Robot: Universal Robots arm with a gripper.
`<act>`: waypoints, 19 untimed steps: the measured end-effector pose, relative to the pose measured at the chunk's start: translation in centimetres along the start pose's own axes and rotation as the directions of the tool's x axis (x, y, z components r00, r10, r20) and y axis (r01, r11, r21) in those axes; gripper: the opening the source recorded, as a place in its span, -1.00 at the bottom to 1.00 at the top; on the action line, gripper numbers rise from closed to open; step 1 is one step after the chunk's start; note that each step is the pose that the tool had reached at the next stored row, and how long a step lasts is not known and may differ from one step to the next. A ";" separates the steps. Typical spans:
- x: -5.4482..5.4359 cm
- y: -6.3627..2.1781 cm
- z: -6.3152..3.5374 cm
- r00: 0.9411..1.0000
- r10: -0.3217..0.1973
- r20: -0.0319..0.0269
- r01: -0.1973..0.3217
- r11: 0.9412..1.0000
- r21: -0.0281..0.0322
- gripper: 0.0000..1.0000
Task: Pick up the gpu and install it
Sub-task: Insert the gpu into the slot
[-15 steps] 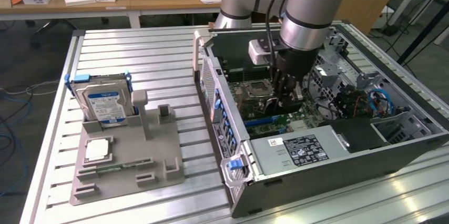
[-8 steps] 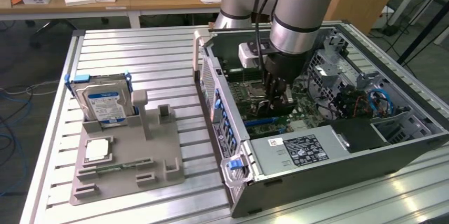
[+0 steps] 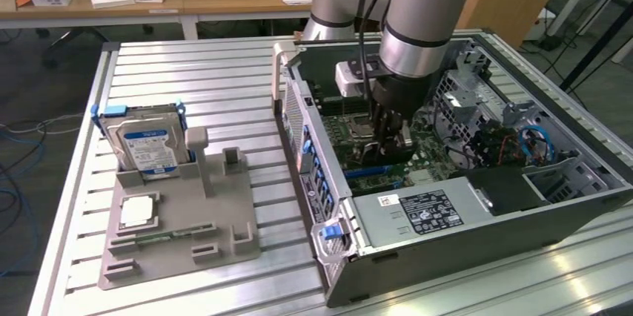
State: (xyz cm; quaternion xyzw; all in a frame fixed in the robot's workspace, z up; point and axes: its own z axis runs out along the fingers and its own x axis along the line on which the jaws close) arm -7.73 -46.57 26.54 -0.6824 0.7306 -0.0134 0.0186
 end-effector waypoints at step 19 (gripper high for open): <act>-0.1 0.13 1.26 1.000 0.000 0.002 0.000 1.000 -0.001 -0.47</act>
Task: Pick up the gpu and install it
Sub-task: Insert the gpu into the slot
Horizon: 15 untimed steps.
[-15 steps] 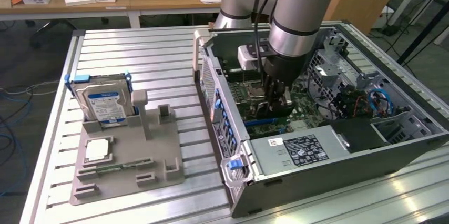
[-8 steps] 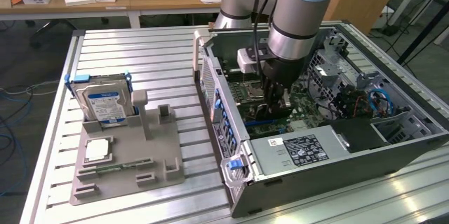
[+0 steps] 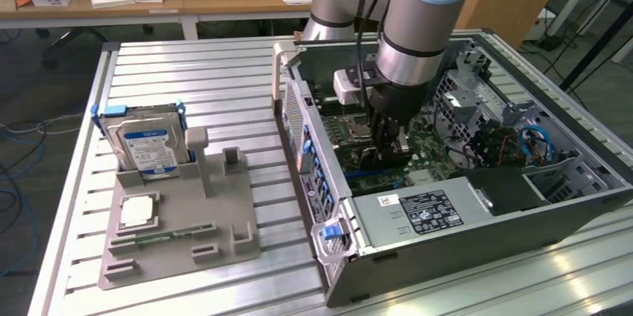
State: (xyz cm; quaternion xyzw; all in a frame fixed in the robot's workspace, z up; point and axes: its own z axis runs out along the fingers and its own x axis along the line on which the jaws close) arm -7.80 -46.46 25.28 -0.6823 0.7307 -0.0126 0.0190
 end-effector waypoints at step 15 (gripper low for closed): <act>-0.2 0.12 0.88 1.000 0.000 0.000 0.000 1.000 0.000 -0.47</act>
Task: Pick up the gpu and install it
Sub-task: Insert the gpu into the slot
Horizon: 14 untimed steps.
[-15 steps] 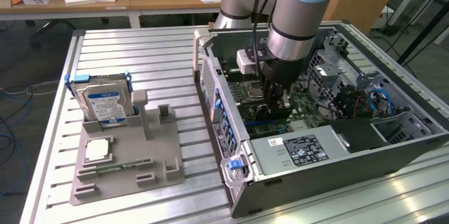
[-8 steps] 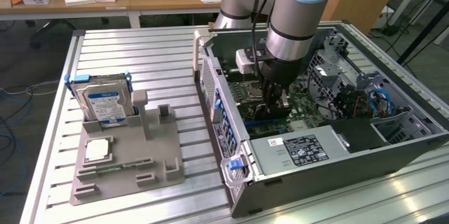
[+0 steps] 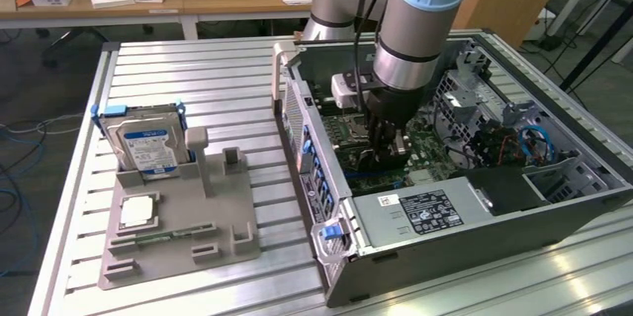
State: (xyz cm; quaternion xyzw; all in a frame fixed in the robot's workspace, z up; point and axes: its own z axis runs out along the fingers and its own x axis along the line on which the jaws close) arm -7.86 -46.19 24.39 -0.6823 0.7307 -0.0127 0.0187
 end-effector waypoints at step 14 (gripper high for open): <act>0.0 0.44 -0.58 1.000 0.000 0.001 0.000 1.000 0.000 -0.47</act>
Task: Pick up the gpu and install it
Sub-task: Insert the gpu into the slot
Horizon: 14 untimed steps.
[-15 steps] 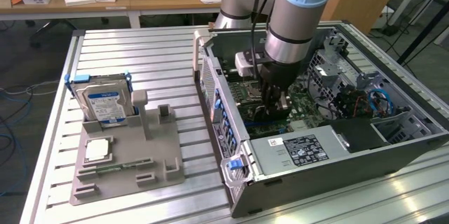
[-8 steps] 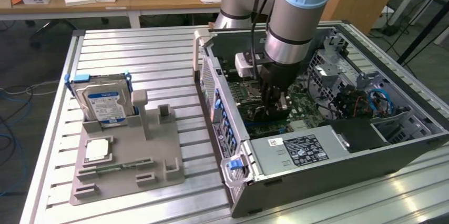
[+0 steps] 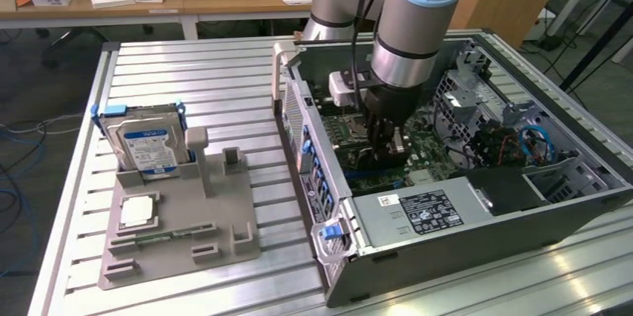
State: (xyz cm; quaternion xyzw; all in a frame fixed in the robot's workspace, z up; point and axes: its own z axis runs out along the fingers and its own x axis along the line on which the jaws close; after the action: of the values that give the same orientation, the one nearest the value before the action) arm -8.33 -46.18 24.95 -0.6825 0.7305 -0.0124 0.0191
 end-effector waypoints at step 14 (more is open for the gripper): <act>-0.6 0.09 0.01 1.000 -0.009 0.000 0.009 1.000 0.000 -0.47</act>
State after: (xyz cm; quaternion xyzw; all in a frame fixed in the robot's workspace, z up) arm -8.38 -45.57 24.94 -0.6859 0.7273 -0.0124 0.0189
